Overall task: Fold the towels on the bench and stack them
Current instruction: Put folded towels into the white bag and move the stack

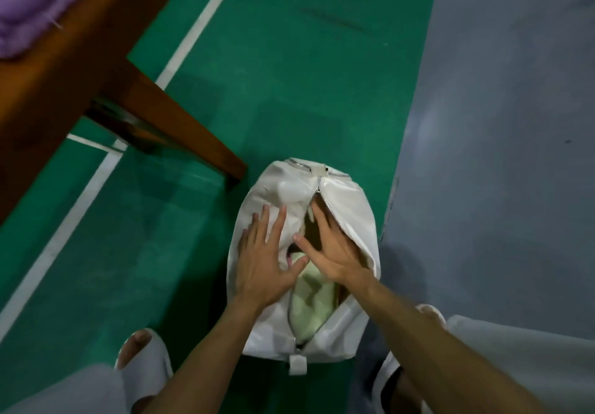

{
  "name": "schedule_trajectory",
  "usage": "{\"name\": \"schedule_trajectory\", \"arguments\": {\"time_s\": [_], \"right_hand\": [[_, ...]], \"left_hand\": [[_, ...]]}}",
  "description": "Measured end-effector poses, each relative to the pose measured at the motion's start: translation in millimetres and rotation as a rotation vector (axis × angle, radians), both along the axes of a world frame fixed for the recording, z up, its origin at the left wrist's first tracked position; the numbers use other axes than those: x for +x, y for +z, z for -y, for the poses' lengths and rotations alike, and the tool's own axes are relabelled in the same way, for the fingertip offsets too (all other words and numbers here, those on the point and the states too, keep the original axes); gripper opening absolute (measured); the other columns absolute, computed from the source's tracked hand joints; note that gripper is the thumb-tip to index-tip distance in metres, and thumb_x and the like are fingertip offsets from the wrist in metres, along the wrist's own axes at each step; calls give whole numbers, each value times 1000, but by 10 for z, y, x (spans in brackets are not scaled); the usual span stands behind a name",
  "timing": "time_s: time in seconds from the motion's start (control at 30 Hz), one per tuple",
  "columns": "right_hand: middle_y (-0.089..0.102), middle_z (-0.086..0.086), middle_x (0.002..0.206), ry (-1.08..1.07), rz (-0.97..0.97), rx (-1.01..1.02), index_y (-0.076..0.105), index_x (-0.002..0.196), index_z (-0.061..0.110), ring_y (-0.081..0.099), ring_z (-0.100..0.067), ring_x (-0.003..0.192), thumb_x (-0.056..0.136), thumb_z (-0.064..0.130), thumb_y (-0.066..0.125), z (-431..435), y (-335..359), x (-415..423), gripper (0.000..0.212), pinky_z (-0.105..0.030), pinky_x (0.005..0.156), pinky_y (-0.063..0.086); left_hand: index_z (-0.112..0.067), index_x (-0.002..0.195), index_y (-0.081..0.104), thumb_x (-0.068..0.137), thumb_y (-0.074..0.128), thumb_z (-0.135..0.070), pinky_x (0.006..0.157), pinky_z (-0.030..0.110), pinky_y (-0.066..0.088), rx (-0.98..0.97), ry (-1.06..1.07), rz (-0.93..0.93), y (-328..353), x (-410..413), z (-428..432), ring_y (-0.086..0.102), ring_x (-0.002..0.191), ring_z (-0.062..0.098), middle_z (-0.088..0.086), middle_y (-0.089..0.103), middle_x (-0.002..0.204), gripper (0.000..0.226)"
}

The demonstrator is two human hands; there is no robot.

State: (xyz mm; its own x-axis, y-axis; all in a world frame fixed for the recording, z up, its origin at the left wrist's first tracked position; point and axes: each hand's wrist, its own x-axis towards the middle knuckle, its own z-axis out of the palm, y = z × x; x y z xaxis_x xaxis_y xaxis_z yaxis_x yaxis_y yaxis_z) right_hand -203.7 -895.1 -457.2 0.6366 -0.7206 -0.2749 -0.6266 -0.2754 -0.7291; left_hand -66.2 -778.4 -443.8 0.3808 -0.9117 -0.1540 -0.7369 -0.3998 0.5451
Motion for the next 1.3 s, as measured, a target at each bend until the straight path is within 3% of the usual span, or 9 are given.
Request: {"name": "schedule_trajectory", "arguments": {"time_s": [0.23,0.4,0.5,0.6,0.7,0.9,1.1,1.2,1.3], "right_hand": [[5,11,172,-13,32,-134,5,162,42,9,-14,158,90,85,37,-365,561,-112,90,-51,126,20],[9,10,172,38,173,-216,2,156,54,4,-8,158,89,87,35,-524,1261,82,82,-48,127,17],[10,9,171,73,239,-246,6,159,49,8,-10,157,86,89,36,-601,1720,326,88,-49,126,20],[11,9,171,100,318,-241,11,159,50,13,-13,157,82,88,44,-677,2209,683,92,-42,125,23],[18,9,170,77,429,-232,16,159,50,14,-9,156,80,88,48,-733,2593,1130,93,-35,123,21],[19,11,169,-29,625,23,15,159,50,18,-11,155,78,83,58,-788,3112,1997,97,-46,126,22],[25,-1,168,-214,735,329,12,164,25,31,-20,150,79,75,65,-645,3428,2693,111,-33,116,27],[55,-3,130,-421,625,484,37,144,12,57,-25,111,82,75,65,-493,3542,2879,93,-36,95,40],[53,-5,109,-513,544,517,42,125,12,54,-26,95,76,78,69,-332,3555,3014,86,-36,85,41]], "left_hand": [[-47,162,-4,82,46,-89,121,50,29,-70,63,-65,750,148,-385,11,158,16,-14,-4,172,103],[-51,160,-3,80,45,-90,125,50,23,-205,91,-65,1517,419,-678,14,158,16,-15,-1,172,102],[-49,162,3,84,53,-83,123,48,30,-348,110,-69,1962,622,-835,16,157,8,-21,9,171,99],[-49,161,11,84,59,-79,119,50,37,-517,218,-160,2413,866,-926,30,152,8,-30,16,166,95],[-41,162,19,86,63,-70,111,48,46,-695,333,-164,2790,1146,-953,48,136,0,-20,33,162,93],[-37,164,11,81,58,-82,125,51,27,-870,605,-186,3282,1862,-772,23,154,9,-13,17,170,105],[-29,165,9,74,59,-83,127,50,18,-872,880,-420,3373,2654,-393,18,157,20,1,14,172,117],[-21,166,9,88,64,-68,125,49,22,-921,1048,-625,3367,2992,-189,26,154,27,8,21,170,106],[-15,163,21,75,69,-78,121,51,32,-910,1110,-709,3329,3340,-44,41,145,30,13,36,163,118]]}}
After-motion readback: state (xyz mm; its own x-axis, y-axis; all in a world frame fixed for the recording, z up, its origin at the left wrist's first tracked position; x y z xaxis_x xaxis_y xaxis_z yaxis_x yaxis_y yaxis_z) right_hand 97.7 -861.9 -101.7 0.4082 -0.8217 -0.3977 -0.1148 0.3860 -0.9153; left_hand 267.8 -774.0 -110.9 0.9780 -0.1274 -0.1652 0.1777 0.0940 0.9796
